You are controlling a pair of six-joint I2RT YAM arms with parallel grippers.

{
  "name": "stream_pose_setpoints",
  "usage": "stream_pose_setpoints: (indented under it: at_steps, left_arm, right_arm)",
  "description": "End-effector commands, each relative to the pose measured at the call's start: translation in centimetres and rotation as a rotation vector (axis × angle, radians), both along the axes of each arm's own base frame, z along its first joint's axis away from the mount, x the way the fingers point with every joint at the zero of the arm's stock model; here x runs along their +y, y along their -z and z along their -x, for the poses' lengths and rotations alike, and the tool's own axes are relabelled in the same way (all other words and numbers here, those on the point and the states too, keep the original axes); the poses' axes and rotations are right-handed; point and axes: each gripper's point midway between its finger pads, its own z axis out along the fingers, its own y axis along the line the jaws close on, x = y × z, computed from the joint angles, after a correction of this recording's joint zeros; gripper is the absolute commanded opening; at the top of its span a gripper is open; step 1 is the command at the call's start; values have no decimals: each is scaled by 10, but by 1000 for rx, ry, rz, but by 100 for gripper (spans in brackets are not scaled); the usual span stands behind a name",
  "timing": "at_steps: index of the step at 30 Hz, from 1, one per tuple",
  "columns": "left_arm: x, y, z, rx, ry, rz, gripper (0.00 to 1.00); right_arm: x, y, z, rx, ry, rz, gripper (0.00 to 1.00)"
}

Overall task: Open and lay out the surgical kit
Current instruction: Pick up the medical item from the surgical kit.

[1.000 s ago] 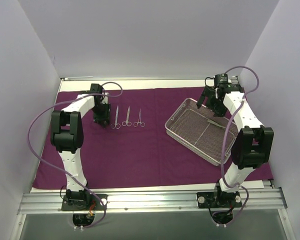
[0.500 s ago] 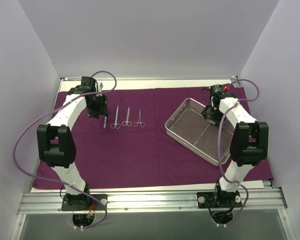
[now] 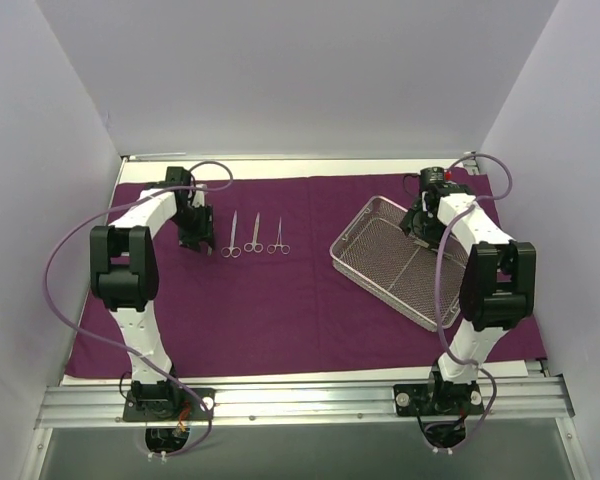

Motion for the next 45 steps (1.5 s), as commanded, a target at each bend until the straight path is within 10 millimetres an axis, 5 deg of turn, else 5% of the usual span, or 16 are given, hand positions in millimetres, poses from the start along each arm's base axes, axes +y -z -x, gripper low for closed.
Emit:
stream_pose_setpoints:
  at_steps: [1,8,22,31,37,45]
  left_arm:
    - [1,-13,-38,-96,16,31,54]
    - [-7,-5,-61,-113,20,68,43]
    - [-5,13,-75,-97,25,51,33]
    - [-2,20,-71,-71,21,21,15]
    - [1,4,-71,-95,6,-27,2]
    - [6,-25,-69,-148,-30,-222,2]
  right_arm:
    - [0,-36,-3,-70,-46,-7,62]
    - [0,-44,3,-87,-75,-12,62]
    - [-9,-40,3,-79,-71,-36,62]
    - [-8,-38,3,-77,-70,-44,62]
    - [-7,-35,4,-78,-68,-52,62]
    - [-5,-31,8,-78,-66,-65,62]
